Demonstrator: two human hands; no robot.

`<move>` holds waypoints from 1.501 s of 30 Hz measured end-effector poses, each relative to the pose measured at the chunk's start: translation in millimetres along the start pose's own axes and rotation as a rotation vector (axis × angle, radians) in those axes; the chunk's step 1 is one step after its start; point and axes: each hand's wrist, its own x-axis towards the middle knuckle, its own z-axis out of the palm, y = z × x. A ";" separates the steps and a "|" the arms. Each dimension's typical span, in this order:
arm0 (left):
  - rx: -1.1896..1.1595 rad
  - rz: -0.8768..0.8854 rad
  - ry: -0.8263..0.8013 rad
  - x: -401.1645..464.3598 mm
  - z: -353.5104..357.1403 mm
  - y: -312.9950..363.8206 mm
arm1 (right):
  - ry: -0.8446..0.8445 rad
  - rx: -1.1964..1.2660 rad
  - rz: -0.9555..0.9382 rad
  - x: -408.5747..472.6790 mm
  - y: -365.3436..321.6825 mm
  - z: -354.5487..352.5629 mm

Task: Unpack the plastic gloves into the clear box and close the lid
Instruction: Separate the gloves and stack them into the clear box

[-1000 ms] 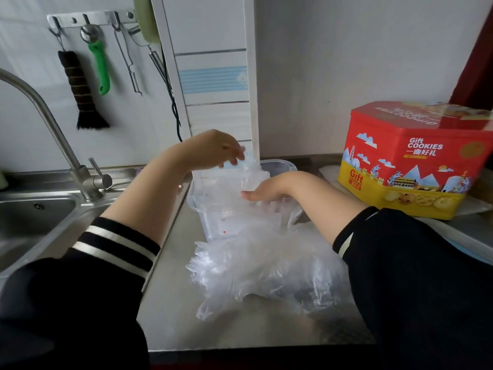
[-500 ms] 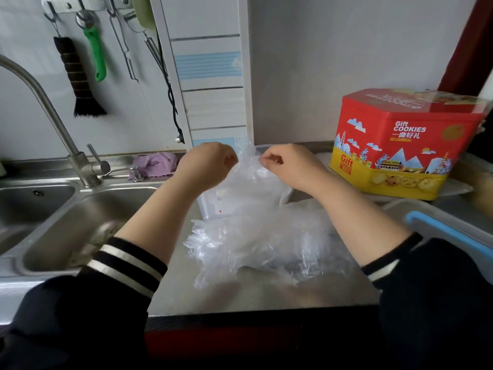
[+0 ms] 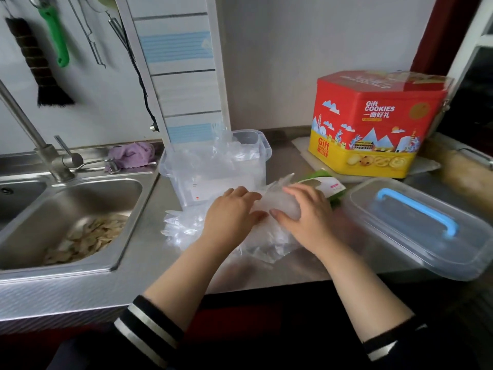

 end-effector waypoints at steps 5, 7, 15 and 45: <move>-0.155 -0.074 0.117 -1.8 0.2 -3.4 | -0.029 0.035 0.204 -1.3 1.4 -1.3; -0.232 -0.081 0.146 -1.8 -3.0 -3.8 | -0.019 0.064 0.257 -0.9 2.5 -1.8; -0.269 0.113 0.078 1.7 -27.1 -3.6 | 0.085 0.323 0.360 -1.0 5.2 -9.4; -0.427 -0.096 0.045 62.9 -59.8 6.0 | 0.149 0.716 0.441 -7.5 9.6 -12.4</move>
